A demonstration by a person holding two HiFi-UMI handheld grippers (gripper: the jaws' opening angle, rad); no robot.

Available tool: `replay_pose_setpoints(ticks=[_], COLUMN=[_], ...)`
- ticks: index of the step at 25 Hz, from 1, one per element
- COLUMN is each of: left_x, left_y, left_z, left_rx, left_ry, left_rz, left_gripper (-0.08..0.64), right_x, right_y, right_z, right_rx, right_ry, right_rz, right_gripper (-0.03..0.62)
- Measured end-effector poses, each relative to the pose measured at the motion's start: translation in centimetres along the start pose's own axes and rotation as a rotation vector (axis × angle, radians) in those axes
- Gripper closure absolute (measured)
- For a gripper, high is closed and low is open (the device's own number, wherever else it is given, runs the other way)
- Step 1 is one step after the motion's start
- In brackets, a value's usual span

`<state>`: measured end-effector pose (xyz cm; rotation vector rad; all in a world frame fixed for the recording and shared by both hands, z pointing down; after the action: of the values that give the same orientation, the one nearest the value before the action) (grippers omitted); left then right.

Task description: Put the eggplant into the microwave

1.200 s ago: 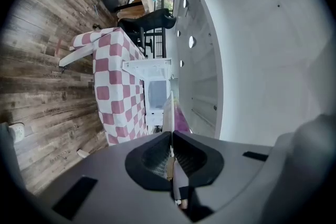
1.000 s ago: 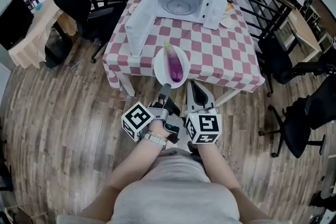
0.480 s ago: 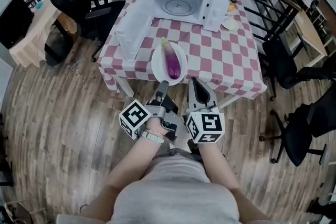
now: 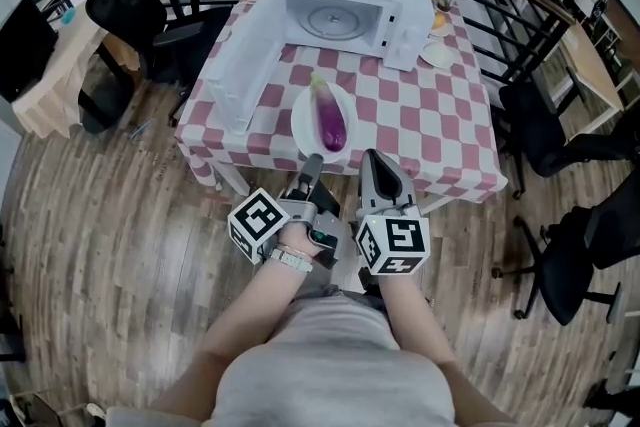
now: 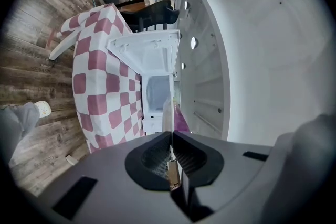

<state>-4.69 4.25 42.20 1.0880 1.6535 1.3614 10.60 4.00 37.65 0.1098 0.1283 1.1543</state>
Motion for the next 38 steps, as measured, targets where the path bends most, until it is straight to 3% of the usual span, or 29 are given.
replay_pose_setpoints(ticks=[38], left_x=[-26.5], left_y=[1.0], left_z=[-12.2], left_rx=[0.007], left_ry=[0.030], left_rz=[-0.026], left_gripper=[0.545], right_x=[-25.6], right_y=[-10.6], right_z=[3.5], right_rx=[0.036], right_ry=[0.081], right_rz=[-0.011], right_gripper=[0.568])
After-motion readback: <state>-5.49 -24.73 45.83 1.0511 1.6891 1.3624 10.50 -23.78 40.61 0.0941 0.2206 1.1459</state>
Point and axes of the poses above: the fingertips, and each gripper's own axes: x backward along the fingers, y to its left, z out of its underside, the point moved 7 cm from there along x, backward along the fingers, and after that the axes turned 13 degrees about x, right-handed, at the moved point
